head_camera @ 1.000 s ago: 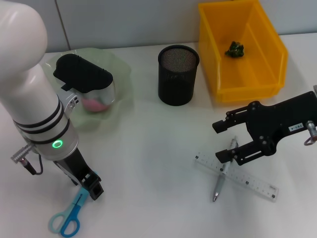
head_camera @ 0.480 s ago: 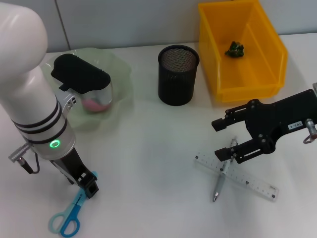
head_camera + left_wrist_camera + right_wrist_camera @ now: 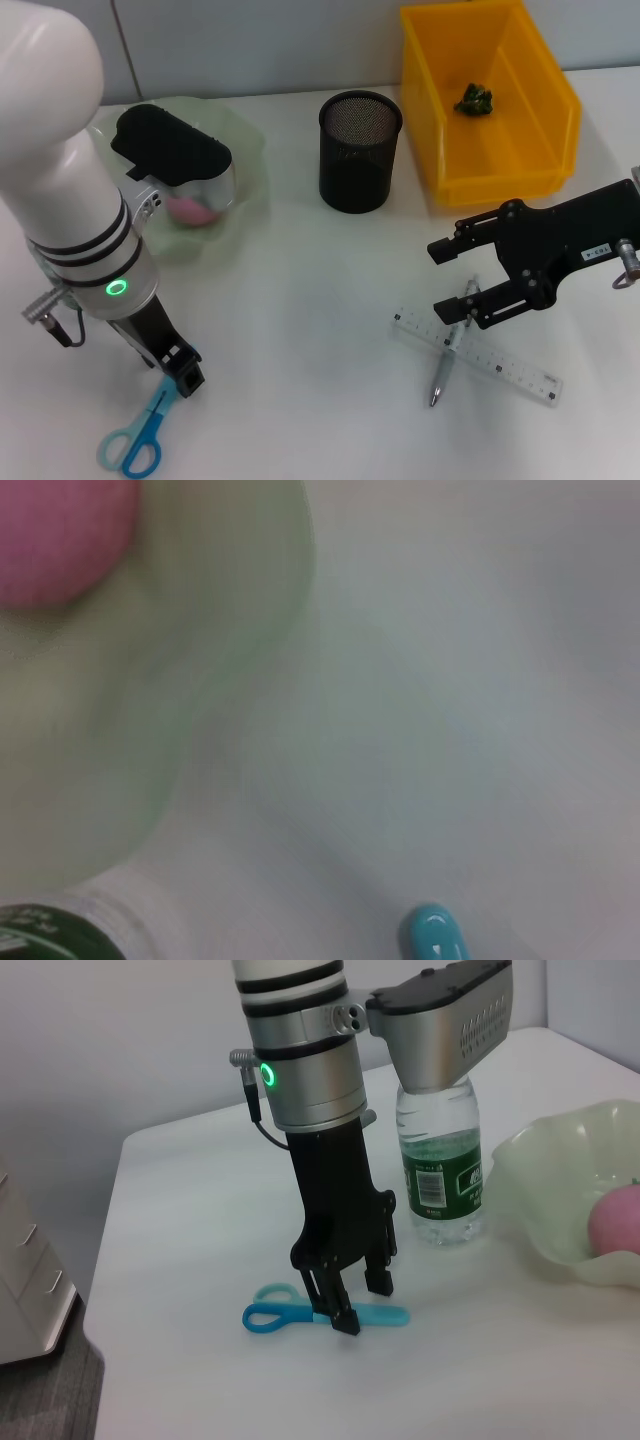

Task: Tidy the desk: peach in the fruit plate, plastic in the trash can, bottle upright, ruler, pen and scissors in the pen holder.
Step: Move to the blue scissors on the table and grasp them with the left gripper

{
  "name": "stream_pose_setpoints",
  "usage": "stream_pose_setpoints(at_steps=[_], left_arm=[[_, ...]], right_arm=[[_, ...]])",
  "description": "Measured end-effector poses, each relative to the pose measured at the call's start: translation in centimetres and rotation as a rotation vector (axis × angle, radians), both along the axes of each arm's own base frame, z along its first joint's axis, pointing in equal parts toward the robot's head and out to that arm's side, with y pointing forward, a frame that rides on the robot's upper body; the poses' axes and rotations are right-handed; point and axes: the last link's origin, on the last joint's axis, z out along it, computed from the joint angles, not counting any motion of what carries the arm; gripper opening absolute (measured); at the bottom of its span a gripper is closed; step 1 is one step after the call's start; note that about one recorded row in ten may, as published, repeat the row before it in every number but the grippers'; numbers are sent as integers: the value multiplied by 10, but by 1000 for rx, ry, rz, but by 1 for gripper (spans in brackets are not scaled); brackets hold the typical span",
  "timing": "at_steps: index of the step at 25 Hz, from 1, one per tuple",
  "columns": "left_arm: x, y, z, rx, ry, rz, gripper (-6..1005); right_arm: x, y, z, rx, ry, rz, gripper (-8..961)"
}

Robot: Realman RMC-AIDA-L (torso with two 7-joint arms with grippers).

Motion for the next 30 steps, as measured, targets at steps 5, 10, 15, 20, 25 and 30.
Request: stream_pose_setpoints(at_steps=[5, 10, 15, 20, 25, 30], left_arm=[[1, -1, 0, 0, -1, 1, 481], [1, -1, -1, -2, -1, -2, 467], [0, -2, -2, -6, 2, -8, 452], [-1, -3, -5, -12, 12, -21, 438], [0, -3, -6, -9, 10, -25, 424], [0, -3, -6, -7, 10, -25, 410]], right_arm=[[0, 0, 0, 1, 0, -1, 758], [0, 1, 1, 4, -1, -1, 758], [1, 2, 1, 12, -3, -3, 758], [1, 2, 1, 13, -2, -4, 758], [1, 2, 1, 14, -2, -2, 758], [0, 2, 1, 14, -2, -1, 758]])
